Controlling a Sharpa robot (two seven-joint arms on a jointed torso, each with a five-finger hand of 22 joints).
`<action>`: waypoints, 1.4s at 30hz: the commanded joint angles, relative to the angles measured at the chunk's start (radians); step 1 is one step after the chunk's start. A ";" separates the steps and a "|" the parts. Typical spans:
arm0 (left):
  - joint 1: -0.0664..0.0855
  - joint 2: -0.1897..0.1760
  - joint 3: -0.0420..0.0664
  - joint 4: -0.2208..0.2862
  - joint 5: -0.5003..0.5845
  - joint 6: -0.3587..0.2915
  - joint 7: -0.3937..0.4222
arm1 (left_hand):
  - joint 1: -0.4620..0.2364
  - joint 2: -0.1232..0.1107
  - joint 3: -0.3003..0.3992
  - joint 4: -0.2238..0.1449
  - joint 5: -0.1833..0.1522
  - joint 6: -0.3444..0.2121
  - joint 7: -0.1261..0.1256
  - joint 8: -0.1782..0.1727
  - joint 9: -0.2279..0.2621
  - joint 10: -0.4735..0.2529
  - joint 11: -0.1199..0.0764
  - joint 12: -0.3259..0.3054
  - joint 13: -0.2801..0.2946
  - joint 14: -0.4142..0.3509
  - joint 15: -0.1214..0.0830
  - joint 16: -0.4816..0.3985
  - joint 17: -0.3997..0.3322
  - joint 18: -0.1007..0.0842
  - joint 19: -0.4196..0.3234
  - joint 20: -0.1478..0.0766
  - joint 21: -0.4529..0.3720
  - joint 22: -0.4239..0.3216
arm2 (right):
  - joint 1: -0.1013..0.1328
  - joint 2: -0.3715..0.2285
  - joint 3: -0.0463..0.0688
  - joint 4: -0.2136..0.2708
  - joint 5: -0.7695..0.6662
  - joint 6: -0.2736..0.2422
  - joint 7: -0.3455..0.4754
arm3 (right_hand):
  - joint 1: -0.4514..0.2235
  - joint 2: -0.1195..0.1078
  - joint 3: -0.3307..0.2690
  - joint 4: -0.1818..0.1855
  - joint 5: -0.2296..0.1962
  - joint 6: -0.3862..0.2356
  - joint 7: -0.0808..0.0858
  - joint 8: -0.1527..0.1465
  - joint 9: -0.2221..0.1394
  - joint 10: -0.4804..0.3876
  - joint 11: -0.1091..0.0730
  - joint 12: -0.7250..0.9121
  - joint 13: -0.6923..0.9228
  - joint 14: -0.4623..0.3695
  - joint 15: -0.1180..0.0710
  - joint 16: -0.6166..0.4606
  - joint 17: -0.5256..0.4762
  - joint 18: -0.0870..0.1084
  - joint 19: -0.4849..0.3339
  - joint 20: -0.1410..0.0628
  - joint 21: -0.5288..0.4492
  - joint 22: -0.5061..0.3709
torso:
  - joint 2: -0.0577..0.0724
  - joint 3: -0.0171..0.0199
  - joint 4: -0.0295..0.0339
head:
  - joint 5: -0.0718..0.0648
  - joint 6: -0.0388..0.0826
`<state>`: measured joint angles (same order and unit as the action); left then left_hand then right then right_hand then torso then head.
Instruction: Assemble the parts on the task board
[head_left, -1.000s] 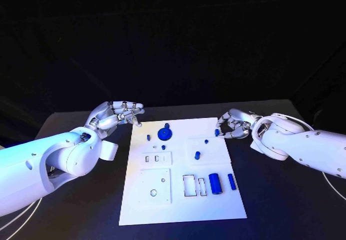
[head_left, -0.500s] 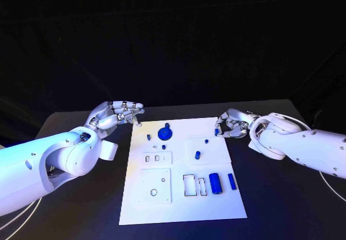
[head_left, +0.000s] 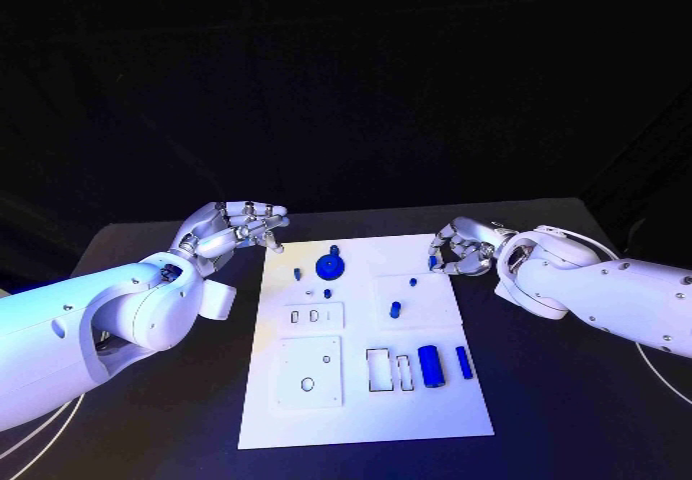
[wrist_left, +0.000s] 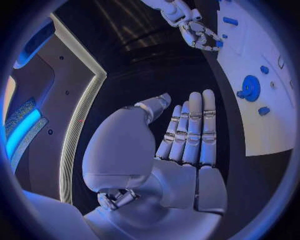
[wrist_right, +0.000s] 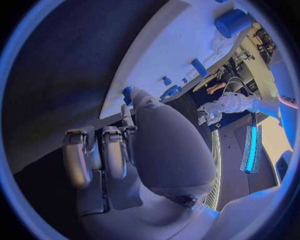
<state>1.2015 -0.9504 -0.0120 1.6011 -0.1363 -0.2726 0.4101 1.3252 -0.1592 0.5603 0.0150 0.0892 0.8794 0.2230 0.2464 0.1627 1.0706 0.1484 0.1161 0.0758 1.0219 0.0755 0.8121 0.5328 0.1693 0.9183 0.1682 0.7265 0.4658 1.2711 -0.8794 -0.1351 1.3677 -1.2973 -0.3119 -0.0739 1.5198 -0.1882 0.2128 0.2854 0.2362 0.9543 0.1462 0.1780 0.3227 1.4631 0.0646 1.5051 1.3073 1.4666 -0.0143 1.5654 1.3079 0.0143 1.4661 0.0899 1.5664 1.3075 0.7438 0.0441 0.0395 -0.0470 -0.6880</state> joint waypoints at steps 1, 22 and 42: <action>0.002 0.002 0.001 0.001 -0.003 0.018 0.005 | 0.010 -0.001 0.005 0.001 -0.004 -0.003 -0.001 0.004 0.001 0.004 0.004 0.006 -0.001 -0.005 0.001 0.004 -0.001 0.010 -0.008 -0.001 0.005 0.001 | -0.002 0.002 0.000 -0.001 -0.016 0.008 -0.004 | -0.004 0.009 0.007 0.000 0.006 0.007 -0.002 0.006 0.001 0.061 -0.001 0.007 0.217 0.104 -0.001 0.005 0.263 -0.014 0.105 0.002 0.004 0.263 | 0.000 0.0002 0.0007 | -0.002 -0.001; 0.001 0.001 0.001 0.000 -0.004 0.019 0.004 | 0.010 -0.001 0.005 0.001 -0.004 -0.004 -0.001 0.003 0.001 0.003 0.004 0.005 -0.001 -0.005 0.001 0.004 -0.001 0.010 -0.009 -0.001 0.006 0.002 | -0.007 0.008 0.000 -0.001 -0.027 -0.020 -0.005 | -0.011 0.014 0.041 -0.002 0.040 0.041 -0.014 0.020 0.003 0.068 -0.012 0.014 0.222 0.104 -0.009 0.005 0.263 -0.014 0.105 -0.006 0.004 0.263 | -0.001 0.0010 0.0012 | -0.003 -0.005; 0.001 0.003 0.000 -0.003 -0.004 0.022 0.001 | 0.011 -0.001 0.007 -0.001 -0.004 -0.008 0.002 0.002 0.000 -0.001 0.006 0.004 -0.002 -0.007 0.003 0.006 -0.004 0.010 -0.015 0.000 0.014 0.008 | 0.001 -0.008 0.003 0.085 -0.026 -0.179 -0.113 | -0.023 0.030 0.085 -0.005 0.047 0.071 -0.023 0.040 0.010 0.075 -0.021 0.022 0.229 0.104 -0.017 0.005 0.263 -0.014 0.105 -0.015 0.004 0.263 | -0.003 -0.0021 0.0000 | 0.000 -0.003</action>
<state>1.2015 -0.9495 -0.0122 1.5976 -0.1376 -0.2687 0.4064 1.3251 -0.1592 0.5603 0.0150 0.0892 0.8794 0.2230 0.2464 0.1625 1.0706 0.1484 0.1161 0.0758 1.0220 0.0756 0.8120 0.5302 0.1694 0.9110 0.1681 0.7356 0.4729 1.2699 -0.8871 -0.1330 1.4437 -1.3113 -0.4481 -0.1380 1.5003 -0.1689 0.2929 0.2799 0.2865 1.0203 0.1230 0.2130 0.3319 1.4652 0.0483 1.5245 1.3079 1.4642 -0.0242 1.5654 1.3074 0.0144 1.4661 0.0824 1.5664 1.3080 0.7413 0.0428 0.0402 -0.0480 -0.6913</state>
